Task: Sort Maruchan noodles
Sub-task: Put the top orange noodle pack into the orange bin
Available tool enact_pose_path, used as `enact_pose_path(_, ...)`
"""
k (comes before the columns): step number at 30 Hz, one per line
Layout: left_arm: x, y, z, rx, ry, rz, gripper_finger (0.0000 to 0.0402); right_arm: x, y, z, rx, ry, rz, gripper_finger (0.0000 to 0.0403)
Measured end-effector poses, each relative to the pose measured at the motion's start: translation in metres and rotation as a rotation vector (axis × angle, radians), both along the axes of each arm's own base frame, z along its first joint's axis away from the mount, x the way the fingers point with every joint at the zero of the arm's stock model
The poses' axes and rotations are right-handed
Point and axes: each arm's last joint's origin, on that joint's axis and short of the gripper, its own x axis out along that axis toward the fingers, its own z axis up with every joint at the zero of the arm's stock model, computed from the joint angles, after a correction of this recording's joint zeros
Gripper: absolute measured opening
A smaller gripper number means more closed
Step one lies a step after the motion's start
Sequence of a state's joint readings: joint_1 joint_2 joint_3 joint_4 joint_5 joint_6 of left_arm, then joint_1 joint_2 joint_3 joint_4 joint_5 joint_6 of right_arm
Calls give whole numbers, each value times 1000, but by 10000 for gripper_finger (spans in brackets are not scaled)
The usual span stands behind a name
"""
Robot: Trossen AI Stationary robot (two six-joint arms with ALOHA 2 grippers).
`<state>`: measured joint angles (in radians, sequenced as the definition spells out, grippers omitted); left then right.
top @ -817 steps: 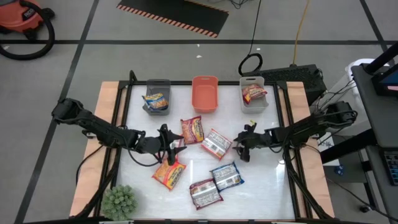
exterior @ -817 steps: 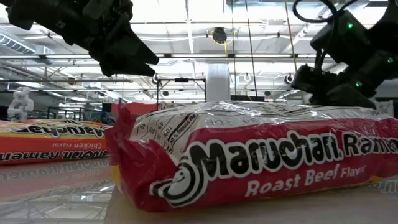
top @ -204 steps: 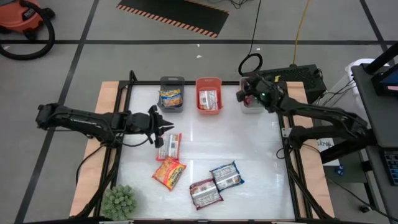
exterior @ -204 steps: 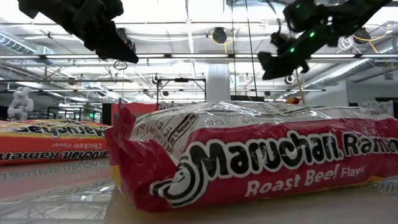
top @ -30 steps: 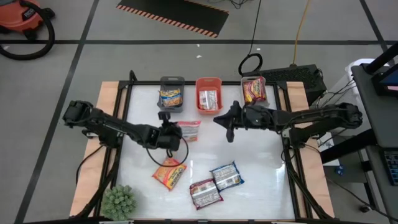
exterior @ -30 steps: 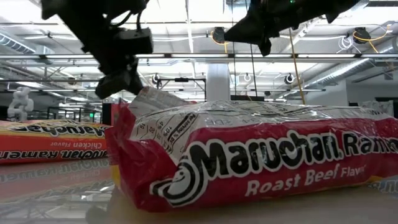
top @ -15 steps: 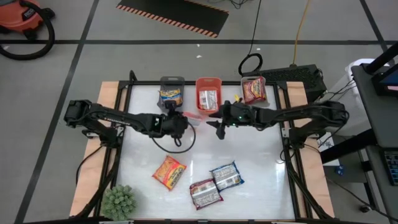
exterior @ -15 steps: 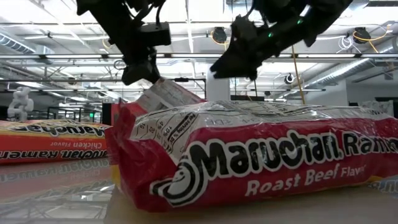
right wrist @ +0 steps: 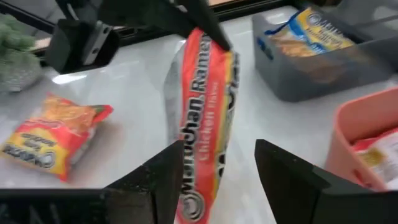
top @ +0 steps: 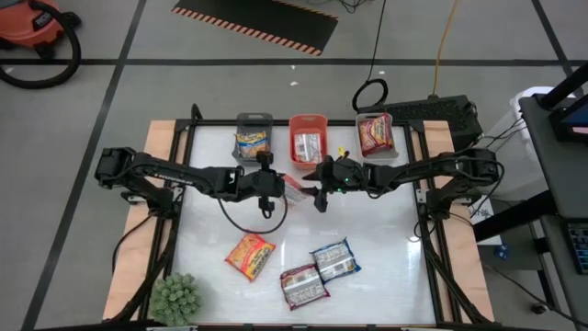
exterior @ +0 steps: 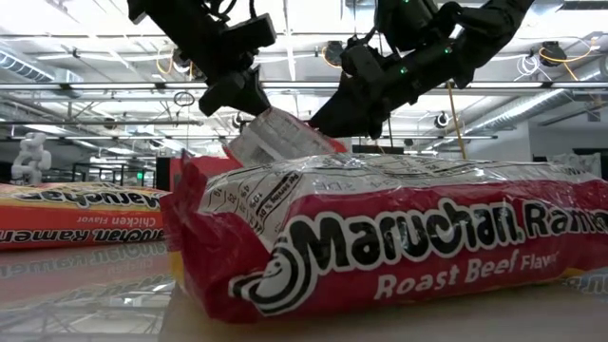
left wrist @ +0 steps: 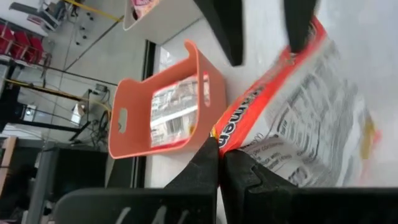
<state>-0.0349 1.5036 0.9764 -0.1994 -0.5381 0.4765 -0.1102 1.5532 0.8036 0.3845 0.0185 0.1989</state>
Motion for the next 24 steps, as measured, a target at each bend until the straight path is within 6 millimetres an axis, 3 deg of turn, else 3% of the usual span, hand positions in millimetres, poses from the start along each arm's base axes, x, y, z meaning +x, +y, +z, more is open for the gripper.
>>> enact_pose_path(12,-1,-1,-4,-50,-19,-12,3,1,7,0,120,-18,33,194)
enact_pose_path(24,1,-4,-1,-53,-51,-17,3,17,7,-28,79,-27,-45,194)
